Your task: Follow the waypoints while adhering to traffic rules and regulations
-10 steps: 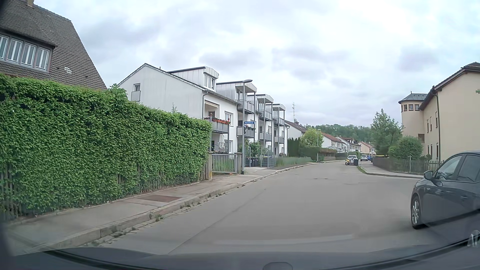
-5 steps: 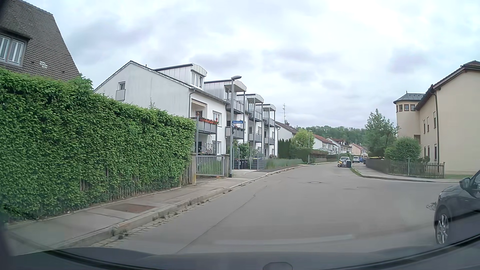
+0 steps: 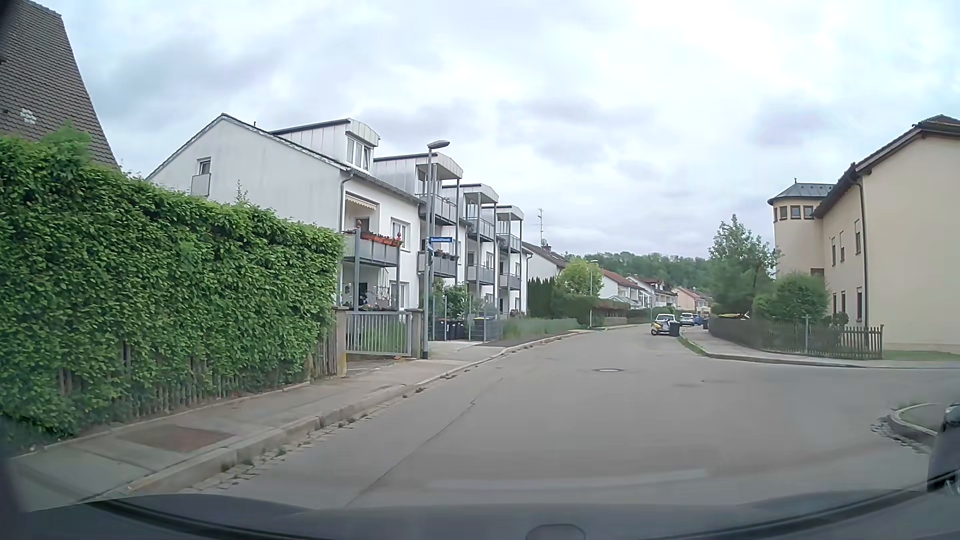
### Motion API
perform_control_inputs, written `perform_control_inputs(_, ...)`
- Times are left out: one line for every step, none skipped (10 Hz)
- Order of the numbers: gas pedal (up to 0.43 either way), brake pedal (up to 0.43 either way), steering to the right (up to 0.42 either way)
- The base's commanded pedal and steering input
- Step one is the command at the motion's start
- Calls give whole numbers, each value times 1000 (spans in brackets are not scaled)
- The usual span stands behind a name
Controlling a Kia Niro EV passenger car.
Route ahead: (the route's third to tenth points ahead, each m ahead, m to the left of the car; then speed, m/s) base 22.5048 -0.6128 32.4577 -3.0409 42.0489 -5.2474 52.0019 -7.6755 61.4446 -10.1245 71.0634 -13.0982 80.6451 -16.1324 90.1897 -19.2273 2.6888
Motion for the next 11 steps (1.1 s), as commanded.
perform_control_inputs(39,0,169)
perform_control_inputs(47,0,183)
perform_control_inputs(47,0,196)
perform_control_inputs(47,0,207)
perform_control_inputs(47,0,212)
perform_control_inputs(47,0,211)
perform_control_inputs(47,0,207)
perform_control_inputs(47,0,206)
perform_control_inputs(47,0,206)
perform_control_inputs(39,0,206)
perform_control_inputs(28,0,206)
